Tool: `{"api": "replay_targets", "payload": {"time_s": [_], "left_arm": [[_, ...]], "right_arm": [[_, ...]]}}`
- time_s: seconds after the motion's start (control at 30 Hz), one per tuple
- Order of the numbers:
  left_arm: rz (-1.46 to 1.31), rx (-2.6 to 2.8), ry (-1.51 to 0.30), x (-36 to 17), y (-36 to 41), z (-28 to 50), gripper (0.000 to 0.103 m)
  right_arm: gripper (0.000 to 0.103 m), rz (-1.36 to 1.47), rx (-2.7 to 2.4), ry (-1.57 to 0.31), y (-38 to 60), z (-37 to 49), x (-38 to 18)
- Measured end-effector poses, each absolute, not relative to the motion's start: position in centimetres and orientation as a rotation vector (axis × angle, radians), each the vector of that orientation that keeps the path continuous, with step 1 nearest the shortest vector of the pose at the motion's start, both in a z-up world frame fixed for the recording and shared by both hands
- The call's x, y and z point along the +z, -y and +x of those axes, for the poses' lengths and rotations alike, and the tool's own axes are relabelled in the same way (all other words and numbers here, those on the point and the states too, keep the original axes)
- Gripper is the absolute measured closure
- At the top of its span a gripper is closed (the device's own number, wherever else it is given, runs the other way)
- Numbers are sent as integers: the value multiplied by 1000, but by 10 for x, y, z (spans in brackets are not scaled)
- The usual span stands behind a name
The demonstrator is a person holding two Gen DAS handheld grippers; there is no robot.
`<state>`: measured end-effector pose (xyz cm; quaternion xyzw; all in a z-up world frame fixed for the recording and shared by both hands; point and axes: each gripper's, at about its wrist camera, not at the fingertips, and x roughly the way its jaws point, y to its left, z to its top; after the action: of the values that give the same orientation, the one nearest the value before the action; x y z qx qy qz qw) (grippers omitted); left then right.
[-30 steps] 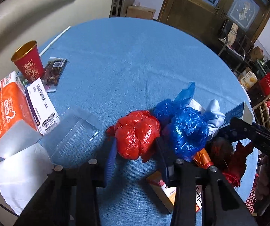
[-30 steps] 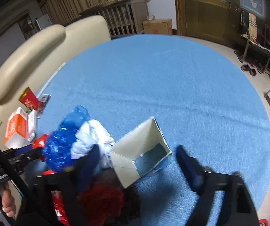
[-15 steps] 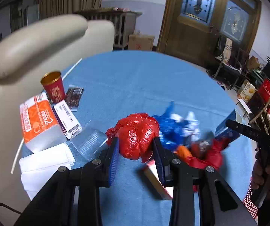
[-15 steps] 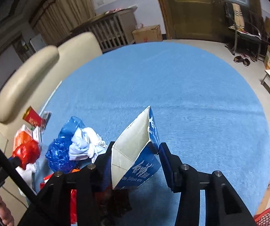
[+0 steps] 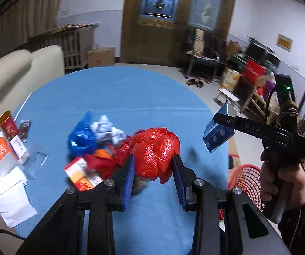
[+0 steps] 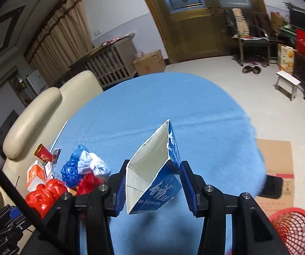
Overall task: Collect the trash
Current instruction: 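Carry the red bag and carton over the red basket and open both tools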
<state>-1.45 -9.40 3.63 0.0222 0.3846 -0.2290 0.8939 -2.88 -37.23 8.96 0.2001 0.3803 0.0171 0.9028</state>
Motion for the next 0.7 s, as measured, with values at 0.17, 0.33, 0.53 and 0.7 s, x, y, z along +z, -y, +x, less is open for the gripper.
{"api": "replay_targets", "payload": {"time_s": [0.17, 0.33, 0.53, 0.7], "left_arm": [[85, -516, -808, 36, 116, -31, 66], [113, -556, -812, 38, 138, -45, 66], [113, -610, -817, 42, 158, -55, 66], [148, -697, -831, 41, 187, -67, 66]], "right_arm": [[54, 428, 9, -791, 396, -70, 89], [54, 428, -20, -785, 412, -101, 89], [54, 444, -48, -773, 437, -138, 92], [54, 456, -90, -760, 458, -169, 94]]}}
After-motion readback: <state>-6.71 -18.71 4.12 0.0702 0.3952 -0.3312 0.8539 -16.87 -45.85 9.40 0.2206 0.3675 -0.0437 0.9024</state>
